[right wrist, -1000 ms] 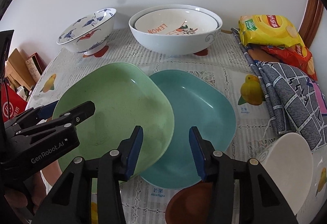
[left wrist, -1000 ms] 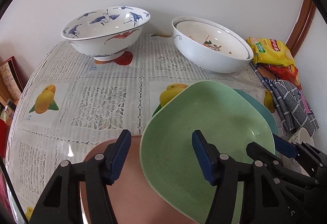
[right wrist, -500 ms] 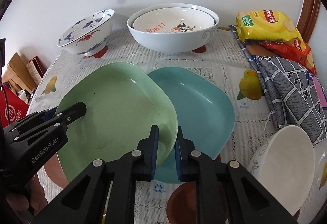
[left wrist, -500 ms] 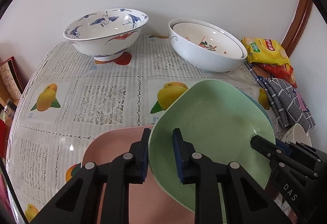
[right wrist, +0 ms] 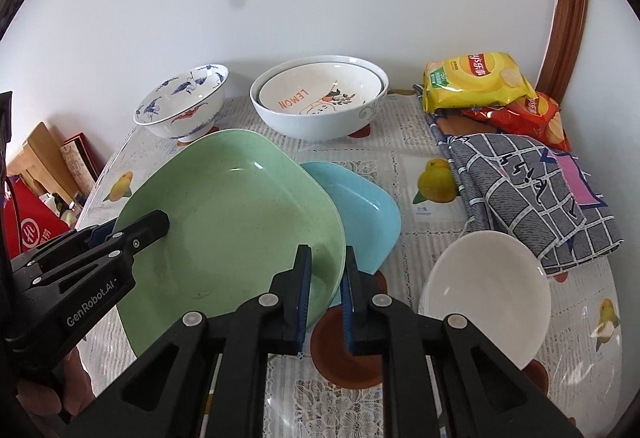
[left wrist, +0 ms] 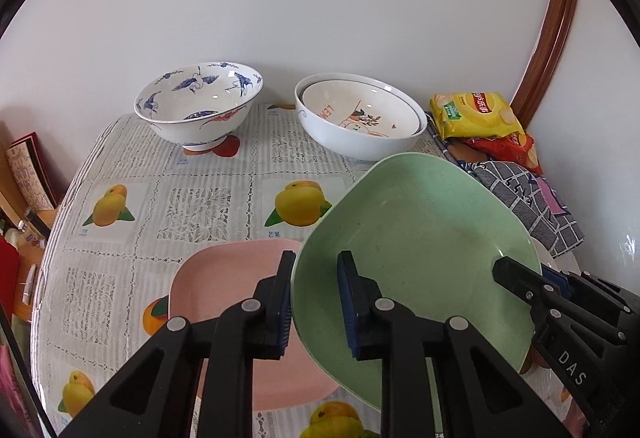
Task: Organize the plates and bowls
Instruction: 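Lift the green plate off the pink plate with the left tool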
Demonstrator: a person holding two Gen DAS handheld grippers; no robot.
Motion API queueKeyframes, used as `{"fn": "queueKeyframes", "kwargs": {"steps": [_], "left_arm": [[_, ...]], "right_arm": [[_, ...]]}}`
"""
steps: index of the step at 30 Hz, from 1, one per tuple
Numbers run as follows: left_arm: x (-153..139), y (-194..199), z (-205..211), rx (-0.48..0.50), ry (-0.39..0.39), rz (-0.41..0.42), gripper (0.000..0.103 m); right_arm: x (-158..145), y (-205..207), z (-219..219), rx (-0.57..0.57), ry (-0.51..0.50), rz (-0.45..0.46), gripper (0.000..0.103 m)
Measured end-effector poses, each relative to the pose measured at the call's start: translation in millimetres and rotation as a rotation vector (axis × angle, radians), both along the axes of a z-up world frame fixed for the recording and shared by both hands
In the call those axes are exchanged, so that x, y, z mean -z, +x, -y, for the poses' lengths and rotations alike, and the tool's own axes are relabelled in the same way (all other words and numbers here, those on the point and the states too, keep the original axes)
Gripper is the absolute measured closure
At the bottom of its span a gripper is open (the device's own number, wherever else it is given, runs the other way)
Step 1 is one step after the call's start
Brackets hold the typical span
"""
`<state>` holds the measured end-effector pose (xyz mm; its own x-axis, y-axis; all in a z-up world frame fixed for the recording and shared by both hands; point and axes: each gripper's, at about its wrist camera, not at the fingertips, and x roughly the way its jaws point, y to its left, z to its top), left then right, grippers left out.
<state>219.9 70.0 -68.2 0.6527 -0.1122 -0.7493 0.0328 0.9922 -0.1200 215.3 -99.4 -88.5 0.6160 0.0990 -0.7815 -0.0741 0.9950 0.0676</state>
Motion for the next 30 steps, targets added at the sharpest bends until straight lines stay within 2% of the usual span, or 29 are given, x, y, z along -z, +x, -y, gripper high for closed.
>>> {"fn": "queueKeyframes", "kwargs": {"steps": [12, 30], "left_arm": [[-24, -45, 7, -0.004, -0.005, 0.035, 0.083], [-32, -80, -13, -0.052, -0.007, 0.042, 0.083]], "right_arm": [[-23, -44, 6, 0.006, 0.010, 0.037, 0.089], [-31, -68, -14, -0.033, 0.024, 0.056, 0.090]]}}
